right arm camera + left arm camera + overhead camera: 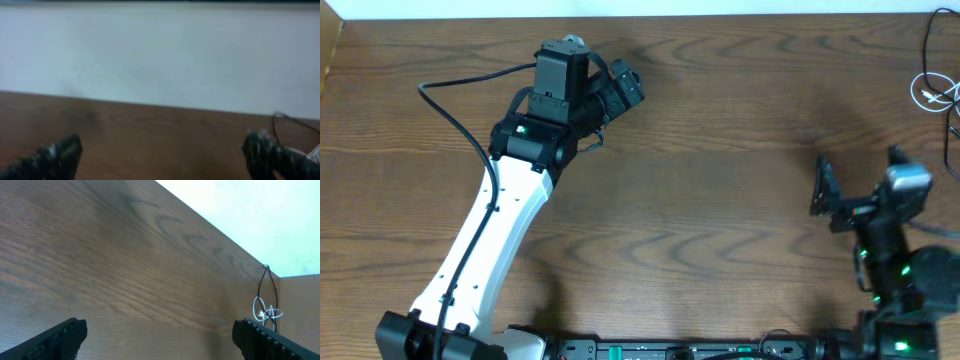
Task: Untangle cables
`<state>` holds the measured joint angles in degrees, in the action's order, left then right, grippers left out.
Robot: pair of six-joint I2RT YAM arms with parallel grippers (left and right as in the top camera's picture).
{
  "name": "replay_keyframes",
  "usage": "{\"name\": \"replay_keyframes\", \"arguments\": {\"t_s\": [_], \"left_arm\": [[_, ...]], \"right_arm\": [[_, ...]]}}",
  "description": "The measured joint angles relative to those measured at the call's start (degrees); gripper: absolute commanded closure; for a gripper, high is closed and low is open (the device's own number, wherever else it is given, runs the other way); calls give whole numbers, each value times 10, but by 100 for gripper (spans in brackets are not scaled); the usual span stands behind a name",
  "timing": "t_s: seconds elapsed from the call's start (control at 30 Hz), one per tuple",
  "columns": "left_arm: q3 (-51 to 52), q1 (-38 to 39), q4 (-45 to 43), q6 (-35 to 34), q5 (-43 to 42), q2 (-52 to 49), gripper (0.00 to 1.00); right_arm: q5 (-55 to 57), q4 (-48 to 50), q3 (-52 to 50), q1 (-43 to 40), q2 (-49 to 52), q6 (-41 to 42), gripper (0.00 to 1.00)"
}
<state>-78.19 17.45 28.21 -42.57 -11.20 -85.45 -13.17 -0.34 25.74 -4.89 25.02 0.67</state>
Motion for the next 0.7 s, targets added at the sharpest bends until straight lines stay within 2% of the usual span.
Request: {"name": "replay_keyframes", "arguments": {"t_s": [0.13,0.3,0.53,0.7], "left_arm": [[0,0,-1,0,0,0,2],[0,0,0,0,0,0,2],[0,0,1,0,0,0,2],[0,0,0,0,0,0,2]], "right_arm": [[1,68,-106,0,-79,0,1],[9,79,-191,12,-171,0,1],[17,78,-242,22,-237,0,1],[21,8,-250,22,-243,0,1]]}}
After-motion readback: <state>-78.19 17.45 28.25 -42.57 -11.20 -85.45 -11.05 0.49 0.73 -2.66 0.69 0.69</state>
